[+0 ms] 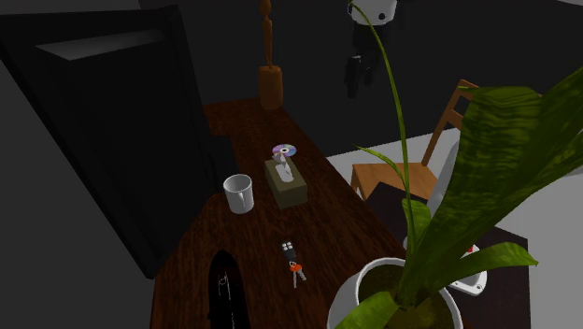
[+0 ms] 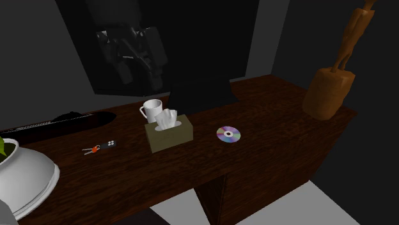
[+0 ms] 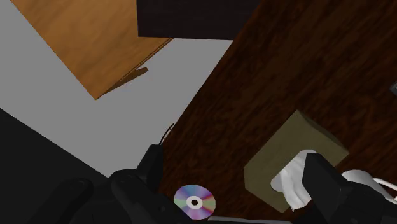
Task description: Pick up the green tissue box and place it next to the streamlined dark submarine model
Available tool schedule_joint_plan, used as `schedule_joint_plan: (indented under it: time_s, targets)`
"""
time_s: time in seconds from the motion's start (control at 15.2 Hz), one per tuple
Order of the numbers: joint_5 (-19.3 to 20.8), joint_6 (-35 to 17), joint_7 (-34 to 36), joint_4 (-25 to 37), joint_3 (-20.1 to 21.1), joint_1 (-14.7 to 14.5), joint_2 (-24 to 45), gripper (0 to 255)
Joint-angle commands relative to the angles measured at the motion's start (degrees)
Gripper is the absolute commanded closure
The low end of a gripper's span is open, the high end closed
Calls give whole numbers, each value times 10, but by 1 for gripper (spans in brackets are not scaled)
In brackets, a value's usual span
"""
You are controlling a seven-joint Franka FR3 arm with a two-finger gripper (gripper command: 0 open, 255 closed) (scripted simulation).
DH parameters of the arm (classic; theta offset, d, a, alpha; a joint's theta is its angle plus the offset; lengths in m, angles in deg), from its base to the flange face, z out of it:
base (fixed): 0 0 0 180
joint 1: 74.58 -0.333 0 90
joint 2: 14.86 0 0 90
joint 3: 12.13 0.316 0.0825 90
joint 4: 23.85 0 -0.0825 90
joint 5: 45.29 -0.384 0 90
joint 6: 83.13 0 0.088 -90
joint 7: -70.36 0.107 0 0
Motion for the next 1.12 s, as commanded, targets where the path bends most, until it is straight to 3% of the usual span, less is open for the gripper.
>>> schedule_joint_plan:
  time_s: [0.0, 0.59, 1.06]
  targets:
    - [0, 0, 0, 0, 0, 0, 0, 0]
    - [37, -112, 3, 24, 63, -21, 173, 0]
    - [93, -173, 22, 74, 113, -30, 322, 0]
